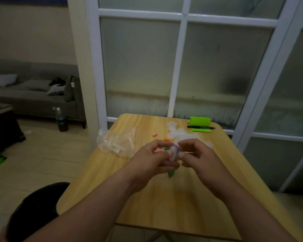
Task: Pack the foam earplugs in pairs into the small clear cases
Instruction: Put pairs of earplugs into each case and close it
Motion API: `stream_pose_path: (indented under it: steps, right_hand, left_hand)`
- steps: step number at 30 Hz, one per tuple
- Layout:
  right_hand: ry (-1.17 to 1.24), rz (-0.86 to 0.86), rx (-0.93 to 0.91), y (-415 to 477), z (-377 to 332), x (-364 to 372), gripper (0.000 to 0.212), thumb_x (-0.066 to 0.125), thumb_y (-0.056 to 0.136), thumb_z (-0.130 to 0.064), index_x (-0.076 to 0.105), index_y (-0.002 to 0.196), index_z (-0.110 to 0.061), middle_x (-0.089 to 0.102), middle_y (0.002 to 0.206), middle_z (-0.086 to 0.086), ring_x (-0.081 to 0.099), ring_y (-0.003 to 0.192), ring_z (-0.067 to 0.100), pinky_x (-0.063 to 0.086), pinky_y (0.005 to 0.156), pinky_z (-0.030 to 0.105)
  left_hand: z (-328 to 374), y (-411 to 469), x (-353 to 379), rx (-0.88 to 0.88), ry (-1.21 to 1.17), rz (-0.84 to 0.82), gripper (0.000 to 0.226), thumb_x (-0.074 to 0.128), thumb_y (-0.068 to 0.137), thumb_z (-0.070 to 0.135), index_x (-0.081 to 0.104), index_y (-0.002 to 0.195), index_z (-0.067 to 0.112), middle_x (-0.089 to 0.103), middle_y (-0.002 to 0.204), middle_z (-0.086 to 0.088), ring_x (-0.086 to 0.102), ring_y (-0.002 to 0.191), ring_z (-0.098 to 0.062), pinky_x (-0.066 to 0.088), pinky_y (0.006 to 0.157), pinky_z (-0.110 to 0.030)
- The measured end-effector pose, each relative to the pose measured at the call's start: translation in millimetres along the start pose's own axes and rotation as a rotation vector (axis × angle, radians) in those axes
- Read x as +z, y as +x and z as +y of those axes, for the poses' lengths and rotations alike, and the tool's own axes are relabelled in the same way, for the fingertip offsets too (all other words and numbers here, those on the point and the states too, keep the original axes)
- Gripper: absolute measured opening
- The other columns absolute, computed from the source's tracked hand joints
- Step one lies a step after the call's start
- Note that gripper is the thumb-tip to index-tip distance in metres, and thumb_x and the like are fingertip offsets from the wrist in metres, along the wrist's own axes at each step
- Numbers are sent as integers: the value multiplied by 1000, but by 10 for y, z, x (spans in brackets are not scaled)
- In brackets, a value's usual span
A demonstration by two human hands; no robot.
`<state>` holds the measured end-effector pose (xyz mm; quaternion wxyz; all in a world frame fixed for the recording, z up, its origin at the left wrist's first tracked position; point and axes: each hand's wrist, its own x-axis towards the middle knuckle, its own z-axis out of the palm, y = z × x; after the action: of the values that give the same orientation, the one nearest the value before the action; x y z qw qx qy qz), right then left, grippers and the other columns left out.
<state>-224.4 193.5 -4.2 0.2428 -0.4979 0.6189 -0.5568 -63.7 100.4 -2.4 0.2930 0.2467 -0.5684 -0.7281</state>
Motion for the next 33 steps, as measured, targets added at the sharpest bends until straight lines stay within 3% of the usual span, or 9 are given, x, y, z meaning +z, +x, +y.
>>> stream_pose_path:
  steps: [2,4,9,14,19,26,30,33]
  right_hand:
    - [91,-7,129,8,20,-32,14,69,100,-27,71,109,-18,79,105,-4,76,101,14,59,95,44]
    - [72,-43,176,15,51,-41,23,70,99,-34,71,106,-12,80,103,1,76,100,16,57,99,51]
    - [-5,-88,144,27,91,9,21,78,93,-32,74,94,-12,78,92,6,68,101,36,56,93,53]
    - [17,-104,151,59,133,16,22,78,92,-30,72,94,-9,79,94,6,69,106,36,54,96,56]
    - [40,-122,145,120,153,70,20,79,91,-26,71,92,-9,79,94,9,72,91,28,54,85,41]
    - [48,-114,101,136,105,187,11,77,92,-14,70,93,-5,80,87,7,74,82,15,58,82,34]
    - [51,-63,139,179,148,215,8,75,92,-10,71,98,-6,79,91,10,76,91,31,61,86,47]
    - [90,-34,172,218,159,206,6,71,93,-6,74,98,-7,80,95,9,77,89,28,65,77,40]
  left_hand:
    - [-7,-33,47,15,13,10,27,66,101,10,69,127,15,73,114,-27,75,104,-37,63,92,-40]
    - [-53,-61,70,16,25,1,28,67,99,8,71,126,16,75,113,-24,75,105,-37,62,93,-39]
    - [-163,-77,31,9,26,-7,31,68,99,8,70,129,15,76,113,-19,77,103,-32,63,90,-35]
    - [-168,-83,18,21,63,-14,32,68,98,5,69,130,10,74,116,-25,74,105,-36,63,86,-31]
    - [-142,-89,-30,12,54,-9,30,67,97,0,70,126,8,73,114,-28,74,104,-38,62,80,-28]
    - [-121,-94,-129,-6,21,11,27,67,97,0,72,122,9,76,111,-24,77,101,-34,62,78,-29]
    - [-138,-81,-185,-14,7,54,29,62,99,-2,71,124,9,76,112,-24,77,100,-38,65,84,-38]
    - [-116,-70,-228,-25,-24,57,29,59,99,-1,68,126,7,76,110,-25,76,102,-39,65,84,-37]
